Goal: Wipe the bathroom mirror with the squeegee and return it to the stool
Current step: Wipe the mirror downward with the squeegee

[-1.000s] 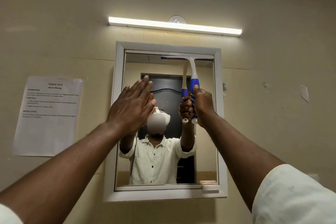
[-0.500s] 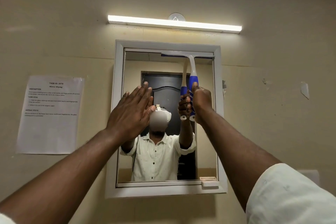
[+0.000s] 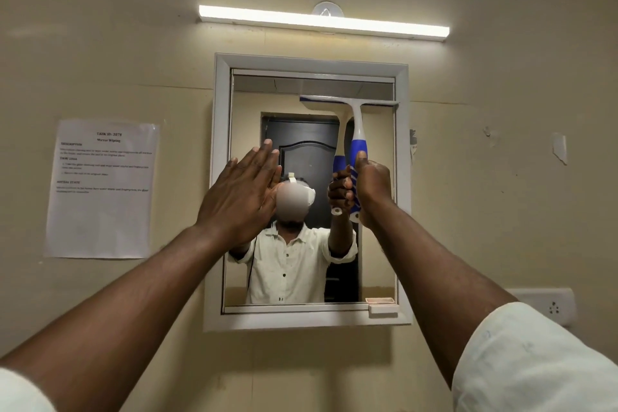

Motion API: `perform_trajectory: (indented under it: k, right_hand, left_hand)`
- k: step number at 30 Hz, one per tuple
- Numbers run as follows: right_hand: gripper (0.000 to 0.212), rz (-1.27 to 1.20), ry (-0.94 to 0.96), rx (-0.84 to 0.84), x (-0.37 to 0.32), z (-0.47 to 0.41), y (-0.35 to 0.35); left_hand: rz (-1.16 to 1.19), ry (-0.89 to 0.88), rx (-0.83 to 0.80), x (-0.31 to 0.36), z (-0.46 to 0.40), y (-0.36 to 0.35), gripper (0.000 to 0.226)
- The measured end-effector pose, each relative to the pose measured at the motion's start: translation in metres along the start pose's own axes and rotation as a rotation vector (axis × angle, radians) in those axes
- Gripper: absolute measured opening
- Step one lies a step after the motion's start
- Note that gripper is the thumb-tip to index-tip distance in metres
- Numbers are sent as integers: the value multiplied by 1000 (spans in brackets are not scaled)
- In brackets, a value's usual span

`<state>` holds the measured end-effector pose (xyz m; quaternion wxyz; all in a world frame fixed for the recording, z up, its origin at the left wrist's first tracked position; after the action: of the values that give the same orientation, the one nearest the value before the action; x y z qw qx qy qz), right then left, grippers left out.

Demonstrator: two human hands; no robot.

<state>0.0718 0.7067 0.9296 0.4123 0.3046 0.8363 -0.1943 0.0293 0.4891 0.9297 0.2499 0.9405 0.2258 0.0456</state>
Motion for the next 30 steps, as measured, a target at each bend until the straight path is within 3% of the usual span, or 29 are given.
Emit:
perform_trajectory:
  k: [10, 23, 30]
  right_hand:
    - [36, 55, -91, -29, 24, 25, 3]
    - [27, -9, -187, -23, 59, 67, 9]
    - [34, 12, -231, -37, 81, 81, 9]
  left_hand:
    - [13, 10, -25, 9, 17, -3, 58]
    - [31, 58, -98, 15, 54, -17, 58]
    - [61, 95, -144, 17, 73, -30, 60]
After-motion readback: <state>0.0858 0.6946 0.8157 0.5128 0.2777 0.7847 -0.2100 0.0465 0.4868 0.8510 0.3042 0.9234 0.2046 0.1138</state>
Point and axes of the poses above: each hand's wrist, its own z-axis away from the middle knuckle, its own y-axis out of the back of the hand, x = y × z, the point moved 10 cm from there along -z, towards the middle knuckle, and after that the axes turned 14 degrees about z, right-handed, at the moved point
